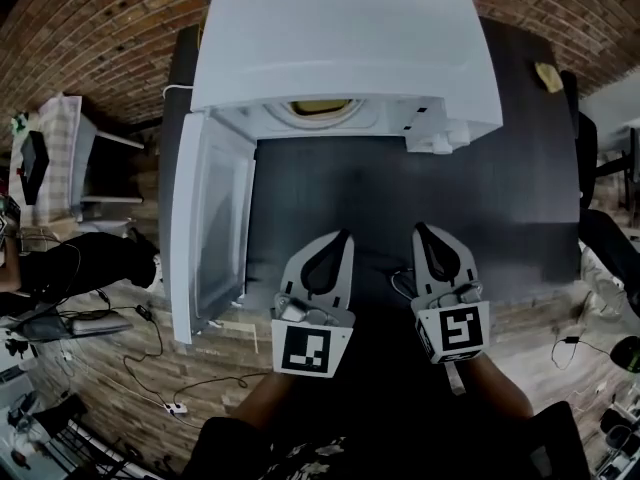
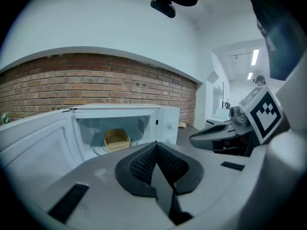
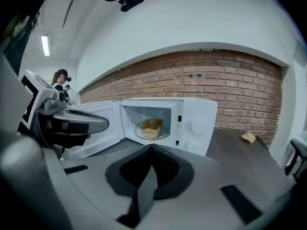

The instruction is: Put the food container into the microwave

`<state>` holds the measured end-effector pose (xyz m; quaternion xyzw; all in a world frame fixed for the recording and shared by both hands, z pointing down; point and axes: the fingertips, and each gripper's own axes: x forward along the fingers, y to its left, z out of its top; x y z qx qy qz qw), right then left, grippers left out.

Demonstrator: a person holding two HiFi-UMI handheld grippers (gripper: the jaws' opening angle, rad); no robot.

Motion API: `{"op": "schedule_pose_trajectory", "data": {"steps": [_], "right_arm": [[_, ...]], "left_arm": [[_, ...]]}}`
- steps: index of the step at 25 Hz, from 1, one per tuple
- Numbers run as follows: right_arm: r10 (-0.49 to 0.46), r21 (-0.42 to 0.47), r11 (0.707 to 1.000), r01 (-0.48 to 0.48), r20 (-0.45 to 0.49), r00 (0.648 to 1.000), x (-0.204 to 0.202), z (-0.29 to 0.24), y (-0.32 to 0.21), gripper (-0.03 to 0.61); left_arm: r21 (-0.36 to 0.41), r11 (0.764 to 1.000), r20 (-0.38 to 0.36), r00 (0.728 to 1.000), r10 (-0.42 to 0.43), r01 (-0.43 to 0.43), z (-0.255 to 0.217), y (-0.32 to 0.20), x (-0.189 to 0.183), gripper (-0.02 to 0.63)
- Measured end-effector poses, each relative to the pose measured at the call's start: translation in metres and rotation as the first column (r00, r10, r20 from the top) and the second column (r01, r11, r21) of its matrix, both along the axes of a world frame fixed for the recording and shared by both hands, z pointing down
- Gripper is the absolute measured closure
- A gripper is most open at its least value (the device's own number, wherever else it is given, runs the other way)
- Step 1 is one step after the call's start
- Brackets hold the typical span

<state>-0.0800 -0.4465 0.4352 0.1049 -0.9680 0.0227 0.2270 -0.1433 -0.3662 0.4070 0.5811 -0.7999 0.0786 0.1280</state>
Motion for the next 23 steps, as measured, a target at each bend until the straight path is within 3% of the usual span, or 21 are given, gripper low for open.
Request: {"op": "schedule_pose_trajectory", "data": {"steps": [4, 11, 15, 23], "right_arm": [[0.053, -0.033, 0.998, -0.052, 0.029, 0.998, 0.023, -0.006, -0.007, 0.515], [0.077, -0.005, 0.997, -0.077, 0.044, 0.996, 0.058, -0.007, -0.025, 0.515], [0.081, -0.006, 0.997, -0.08, 0.063, 0.995, 0.073, -0.008, -0.034, 0.515], [0.076, -0.076, 0.995, -0.071, 0.057, 0.996, 0.106, 0.0, -0.031, 0.515]], "left_arm": [[0.008, 1.0, 0.006, 1.0, 0.005, -0.005, -0.01, -0.008, 0.022, 0.614], [0.009, 0.999, 0.082, 0.995, 0.051, -0.052, -0.024, -0.02, 0.065, 0.614], [-0.034, 0.997, 0.151, 0.986, 0.072, -0.067, -0.016, -0.031, 0.087, 0.614], [-0.044, 0.996, 0.169, 0.982, 0.086, -0.08, -0.024, -0.044, 0.116, 0.614]]}}
